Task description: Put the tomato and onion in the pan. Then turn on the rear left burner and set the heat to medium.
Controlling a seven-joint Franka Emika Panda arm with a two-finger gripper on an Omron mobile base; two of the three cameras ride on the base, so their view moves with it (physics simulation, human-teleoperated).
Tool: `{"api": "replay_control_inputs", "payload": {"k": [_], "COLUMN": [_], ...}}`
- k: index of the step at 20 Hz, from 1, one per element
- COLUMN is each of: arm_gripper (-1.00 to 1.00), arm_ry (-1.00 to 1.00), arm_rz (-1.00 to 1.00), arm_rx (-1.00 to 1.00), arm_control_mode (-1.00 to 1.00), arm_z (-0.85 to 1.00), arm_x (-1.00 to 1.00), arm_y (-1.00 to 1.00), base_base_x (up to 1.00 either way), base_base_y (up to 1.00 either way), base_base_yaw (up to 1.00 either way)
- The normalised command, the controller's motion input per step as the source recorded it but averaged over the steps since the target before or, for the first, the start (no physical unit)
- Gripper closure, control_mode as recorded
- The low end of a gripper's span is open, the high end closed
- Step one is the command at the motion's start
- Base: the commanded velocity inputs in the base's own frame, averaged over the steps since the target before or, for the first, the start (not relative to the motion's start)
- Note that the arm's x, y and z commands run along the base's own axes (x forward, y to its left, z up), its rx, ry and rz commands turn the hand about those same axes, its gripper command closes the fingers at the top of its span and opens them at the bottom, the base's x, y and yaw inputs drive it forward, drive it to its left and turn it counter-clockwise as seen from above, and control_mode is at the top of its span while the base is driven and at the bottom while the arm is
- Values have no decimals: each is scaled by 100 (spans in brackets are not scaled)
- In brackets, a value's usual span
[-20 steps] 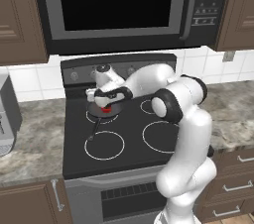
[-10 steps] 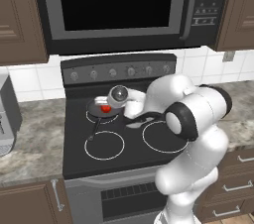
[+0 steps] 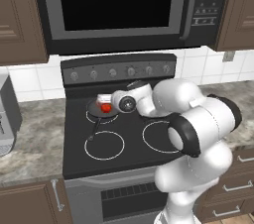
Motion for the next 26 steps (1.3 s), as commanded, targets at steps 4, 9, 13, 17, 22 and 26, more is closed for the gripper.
{"api": "replay_control_inputs", "payload": {"k": [4,9,13,17,22,26], "arm_gripper": [-100,-100,-100,-100,-100,-100], "arm_ry": [-23,-22,-11,0,2,0], "arm_rz": [2,1,0,0,0,0], "arm_rx": [-7,-4,-4,0,0,0], "arm_control_mode": [-100,-100,-100,-100,-100,-100], "arm_z": [41,20,4,0,5,16], "arm_x": [-17,-2,0,10,12,0], "arm_y": [8,27,37,16,4,0], "base_base_x": [0,0,0,0,0,0], "base_base_y": [0,0,0,0,0,0], "base_base_yaw": [0,0,0,0,0,0]}}
